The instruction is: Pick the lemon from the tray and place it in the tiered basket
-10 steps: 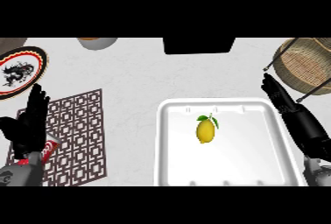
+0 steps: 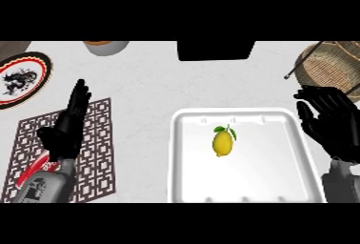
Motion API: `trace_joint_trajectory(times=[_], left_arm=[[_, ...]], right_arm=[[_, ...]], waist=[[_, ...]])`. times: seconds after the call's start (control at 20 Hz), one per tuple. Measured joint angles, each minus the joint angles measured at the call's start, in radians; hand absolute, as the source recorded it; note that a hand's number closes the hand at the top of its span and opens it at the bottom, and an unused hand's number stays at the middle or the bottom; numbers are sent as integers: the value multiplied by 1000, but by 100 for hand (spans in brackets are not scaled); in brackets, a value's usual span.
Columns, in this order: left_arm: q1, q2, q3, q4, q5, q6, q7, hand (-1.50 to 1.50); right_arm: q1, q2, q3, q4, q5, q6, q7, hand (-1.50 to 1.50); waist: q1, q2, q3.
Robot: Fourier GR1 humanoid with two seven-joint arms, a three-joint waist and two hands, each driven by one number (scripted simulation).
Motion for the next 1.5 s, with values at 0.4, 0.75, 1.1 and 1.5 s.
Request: trace_joint_trajectory(times=[0.4,0.75,1.1,1.5], left_arm=[[10,-59,-81,-56,-60,25,34,0],[9,-63,-90,-75,-76,31,57,0],[9,-70,-104,-86,-85,29,66,0],[-1,-85,-120,-92,-107,30,84,0]], right_arm=[[141,-12,-30,-23,-234,340,-32,-150],[221,-273,-46,-206,-27,403,54,-150],[167,-513,26,-442,259,392,293,-150],[-15,-575,265,-661,407,389,789,-150]], waist=[[16,1,-8],[7,-4,-14],[25,-4,-17],[50,2,-16]])
